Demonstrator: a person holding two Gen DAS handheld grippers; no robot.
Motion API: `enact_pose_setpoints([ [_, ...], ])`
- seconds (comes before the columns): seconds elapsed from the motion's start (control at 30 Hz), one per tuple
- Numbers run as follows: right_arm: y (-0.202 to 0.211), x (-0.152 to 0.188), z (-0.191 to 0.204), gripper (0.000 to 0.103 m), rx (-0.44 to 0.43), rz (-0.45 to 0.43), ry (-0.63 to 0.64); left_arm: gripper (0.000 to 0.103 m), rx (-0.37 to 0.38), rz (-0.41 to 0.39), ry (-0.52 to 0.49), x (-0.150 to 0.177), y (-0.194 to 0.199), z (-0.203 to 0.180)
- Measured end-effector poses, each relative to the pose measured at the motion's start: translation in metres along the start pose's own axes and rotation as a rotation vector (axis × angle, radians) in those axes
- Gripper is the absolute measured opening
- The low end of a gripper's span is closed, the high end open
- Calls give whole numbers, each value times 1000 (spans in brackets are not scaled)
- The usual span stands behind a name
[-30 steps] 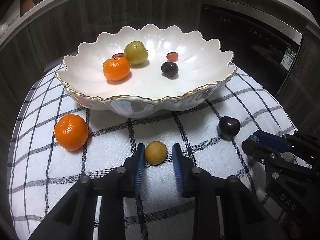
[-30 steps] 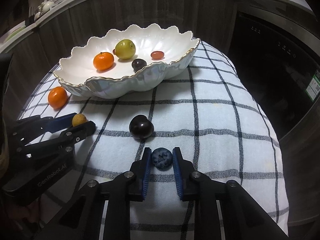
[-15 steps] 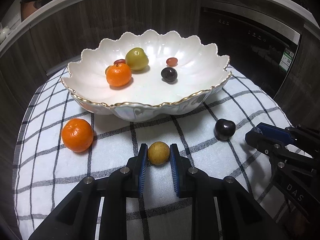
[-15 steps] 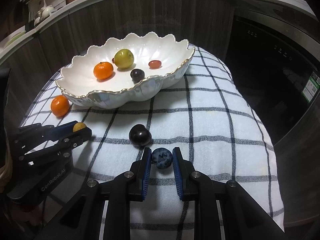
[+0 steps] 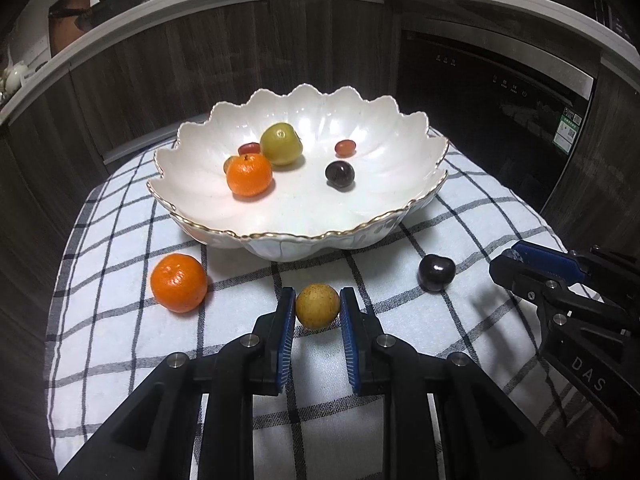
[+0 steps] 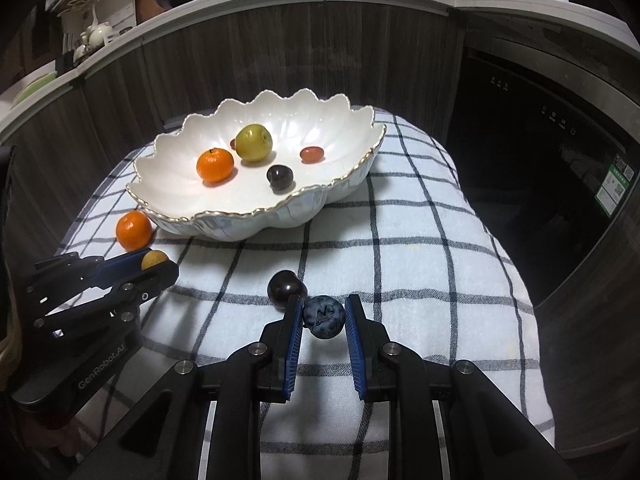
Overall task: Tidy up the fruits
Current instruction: 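Lift the blueberry and yellow fruit and carry both over the white bowl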
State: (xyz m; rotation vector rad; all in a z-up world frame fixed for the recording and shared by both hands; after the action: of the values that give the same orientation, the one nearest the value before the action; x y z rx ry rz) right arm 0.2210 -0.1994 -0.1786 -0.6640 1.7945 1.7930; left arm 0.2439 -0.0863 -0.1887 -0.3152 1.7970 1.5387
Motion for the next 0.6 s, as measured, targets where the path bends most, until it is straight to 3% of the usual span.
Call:
enact_pose_setpoints([
  [0.6,23,-28,0,23,-9,-68,-8,23,-24,-75,9,-25,37,5],
])
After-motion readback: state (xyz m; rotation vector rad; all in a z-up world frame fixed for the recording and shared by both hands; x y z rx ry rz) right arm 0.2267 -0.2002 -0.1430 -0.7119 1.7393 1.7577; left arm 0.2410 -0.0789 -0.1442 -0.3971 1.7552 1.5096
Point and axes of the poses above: each gripper's, at about its wrist camera, not at the fingertips, and y roughly against the way its jaws point, z to its left, x to its underside, the point moved 7 cm from there along -y, roughly the way its jaws point, and after that the axes turned 2 degrees about x, right-handed, at the moved point
